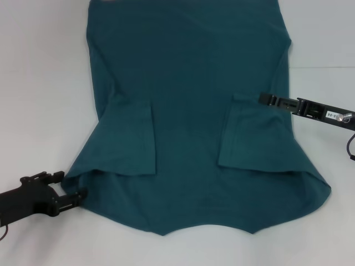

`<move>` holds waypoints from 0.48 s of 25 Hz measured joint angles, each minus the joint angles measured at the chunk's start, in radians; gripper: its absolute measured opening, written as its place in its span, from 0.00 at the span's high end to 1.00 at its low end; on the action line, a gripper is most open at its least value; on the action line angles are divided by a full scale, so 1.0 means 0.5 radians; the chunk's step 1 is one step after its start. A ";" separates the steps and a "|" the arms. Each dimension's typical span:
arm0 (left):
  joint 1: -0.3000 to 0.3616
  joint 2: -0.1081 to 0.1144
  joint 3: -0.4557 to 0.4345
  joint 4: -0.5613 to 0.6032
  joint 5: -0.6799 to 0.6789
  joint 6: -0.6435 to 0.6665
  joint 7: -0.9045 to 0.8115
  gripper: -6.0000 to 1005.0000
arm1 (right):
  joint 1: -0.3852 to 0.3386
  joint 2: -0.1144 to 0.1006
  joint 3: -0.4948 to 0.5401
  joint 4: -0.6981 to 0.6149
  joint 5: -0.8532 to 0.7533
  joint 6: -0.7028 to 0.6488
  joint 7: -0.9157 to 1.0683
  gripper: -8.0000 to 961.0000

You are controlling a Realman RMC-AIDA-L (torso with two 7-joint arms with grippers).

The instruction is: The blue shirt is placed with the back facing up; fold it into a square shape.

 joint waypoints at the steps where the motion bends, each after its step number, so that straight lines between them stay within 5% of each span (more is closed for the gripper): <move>1: 0.000 0.000 0.005 -0.001 0.000 0.004 0.000 0.24 | 0.000 0.000 0.000 0.000 0.000 0.000 0.000 0.05; 12: -0.017 -0.002 0.129 0.007 0.001 0.094 -0.040 0.25 | -0.001 -0.005 0.025 0.000 0.003 0.003 0.000 0.05</move>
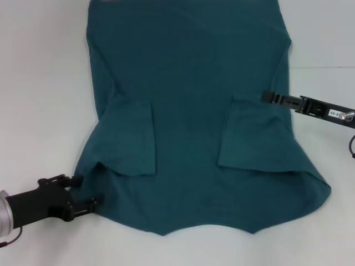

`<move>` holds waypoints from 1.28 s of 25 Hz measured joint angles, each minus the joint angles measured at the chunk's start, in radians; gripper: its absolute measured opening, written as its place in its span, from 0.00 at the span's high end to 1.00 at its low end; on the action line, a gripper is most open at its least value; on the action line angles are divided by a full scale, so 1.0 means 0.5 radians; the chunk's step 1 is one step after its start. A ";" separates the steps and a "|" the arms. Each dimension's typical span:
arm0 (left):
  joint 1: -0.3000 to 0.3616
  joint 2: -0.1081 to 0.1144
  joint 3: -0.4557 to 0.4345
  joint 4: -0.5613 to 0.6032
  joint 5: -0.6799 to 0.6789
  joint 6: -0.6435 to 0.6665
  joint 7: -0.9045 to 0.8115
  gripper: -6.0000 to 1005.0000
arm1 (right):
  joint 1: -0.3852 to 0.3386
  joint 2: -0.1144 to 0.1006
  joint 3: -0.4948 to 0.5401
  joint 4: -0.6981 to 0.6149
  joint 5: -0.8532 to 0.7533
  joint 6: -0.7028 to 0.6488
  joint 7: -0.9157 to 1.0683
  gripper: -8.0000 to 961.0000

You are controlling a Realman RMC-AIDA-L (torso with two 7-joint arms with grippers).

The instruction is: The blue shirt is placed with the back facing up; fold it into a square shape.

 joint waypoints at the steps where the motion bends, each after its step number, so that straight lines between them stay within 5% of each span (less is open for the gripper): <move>1: -0.005 0.000 0.013 0.000 0.000 0.009 -0.005 0.25 | -0.001 -0.001 0.002 0.000 0.000 0.000 0.000 0.05; 26: -0.077 0.008 0.131 0.040 0.017 0.000 -0.161 0.27 | -0.027 -0.007 0.052 0.000 0.000 0.002 -0.019 0.06; 32: -0.065 0.003 0.130 0.079 0.039 -0.002 -0.182 0.54 | -0.028 -0.007 0.052 0.000 0.001 0.000 -0.019 0.06</move>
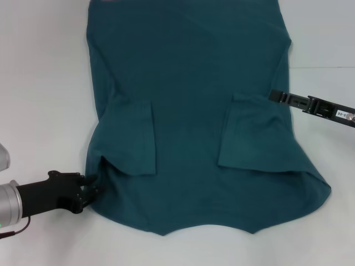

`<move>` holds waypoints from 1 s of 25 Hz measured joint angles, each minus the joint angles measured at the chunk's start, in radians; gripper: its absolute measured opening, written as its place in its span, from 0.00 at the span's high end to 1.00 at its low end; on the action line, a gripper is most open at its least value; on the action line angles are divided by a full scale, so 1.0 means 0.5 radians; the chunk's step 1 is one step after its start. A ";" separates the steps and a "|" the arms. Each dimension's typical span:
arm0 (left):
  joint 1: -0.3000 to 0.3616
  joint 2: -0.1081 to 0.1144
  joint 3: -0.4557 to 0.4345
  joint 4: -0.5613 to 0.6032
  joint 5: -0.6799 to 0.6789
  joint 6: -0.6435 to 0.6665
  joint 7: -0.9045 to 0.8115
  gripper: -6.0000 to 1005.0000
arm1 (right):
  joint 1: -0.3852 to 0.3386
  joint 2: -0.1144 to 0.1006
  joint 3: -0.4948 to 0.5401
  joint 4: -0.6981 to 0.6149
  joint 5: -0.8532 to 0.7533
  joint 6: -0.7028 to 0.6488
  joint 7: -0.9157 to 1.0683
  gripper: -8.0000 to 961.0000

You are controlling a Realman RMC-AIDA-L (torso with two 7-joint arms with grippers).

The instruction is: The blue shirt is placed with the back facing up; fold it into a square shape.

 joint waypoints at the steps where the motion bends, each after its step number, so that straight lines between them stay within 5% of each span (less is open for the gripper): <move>1: 0.001 0.000 0.001 0.001 0.002 -0.001 -0.004 0.57 | 0.000 0.000 0.000 0.000 0.000 0.000 0.000 0.06; 10: 0.002 -0.001 0.005 0.002 0.013 -0.012 -0.011 0.94 | -0.003 0.000 0.004 0.000 0.003 0.000 0.000 0.06; 25: 0.047 0.004 -0.025 0.174 0.064 0.111 -0.159 0.99 | -0.006 -0.002 0.021 0.000 0.003 0.000 0.000 0.07</move>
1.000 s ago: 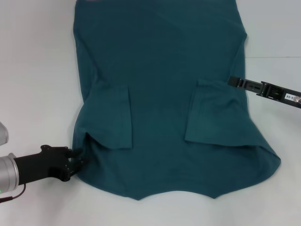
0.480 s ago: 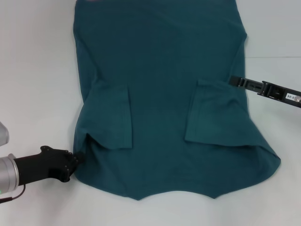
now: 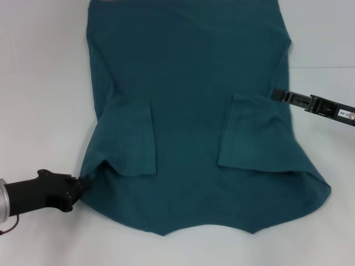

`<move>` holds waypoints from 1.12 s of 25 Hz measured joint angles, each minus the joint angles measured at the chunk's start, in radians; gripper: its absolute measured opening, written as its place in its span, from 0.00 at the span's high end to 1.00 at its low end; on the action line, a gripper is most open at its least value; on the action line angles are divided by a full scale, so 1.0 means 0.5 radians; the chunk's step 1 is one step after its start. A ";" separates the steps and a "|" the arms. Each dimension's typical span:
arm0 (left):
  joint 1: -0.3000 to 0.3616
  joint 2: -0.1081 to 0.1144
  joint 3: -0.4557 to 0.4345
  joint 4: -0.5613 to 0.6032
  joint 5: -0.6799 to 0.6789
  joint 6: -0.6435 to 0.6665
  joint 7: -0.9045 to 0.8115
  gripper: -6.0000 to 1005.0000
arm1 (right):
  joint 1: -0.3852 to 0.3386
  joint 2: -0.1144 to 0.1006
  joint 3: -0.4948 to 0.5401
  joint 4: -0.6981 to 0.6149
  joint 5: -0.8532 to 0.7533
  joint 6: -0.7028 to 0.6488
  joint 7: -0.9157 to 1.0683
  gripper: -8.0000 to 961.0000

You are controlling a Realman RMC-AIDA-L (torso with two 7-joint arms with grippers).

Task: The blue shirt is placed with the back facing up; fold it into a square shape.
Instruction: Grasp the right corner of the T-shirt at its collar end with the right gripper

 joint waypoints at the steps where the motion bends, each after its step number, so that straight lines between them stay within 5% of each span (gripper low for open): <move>1: 0.008 -0.001 -0.002 0.015 0.001 0.006 -0.007 0.99 | -0.001 0.000 0.000 0.000 0.000 0.000 0.000 0.07; 19: 0.024 0.004 -0.019 0.125 0.052 0.190 -0.160 0.99 | -0.029 -0.034 -0.021 0.000 -0.051 -0.022 0.015 0.07; 28: 0.025 0.004 -0.065 0.160 0.054 0.265 -0.167 0.99 | -0.096 -0.155 -0.022 -0.030 -0.303 -0.171 0.260 0.07</move>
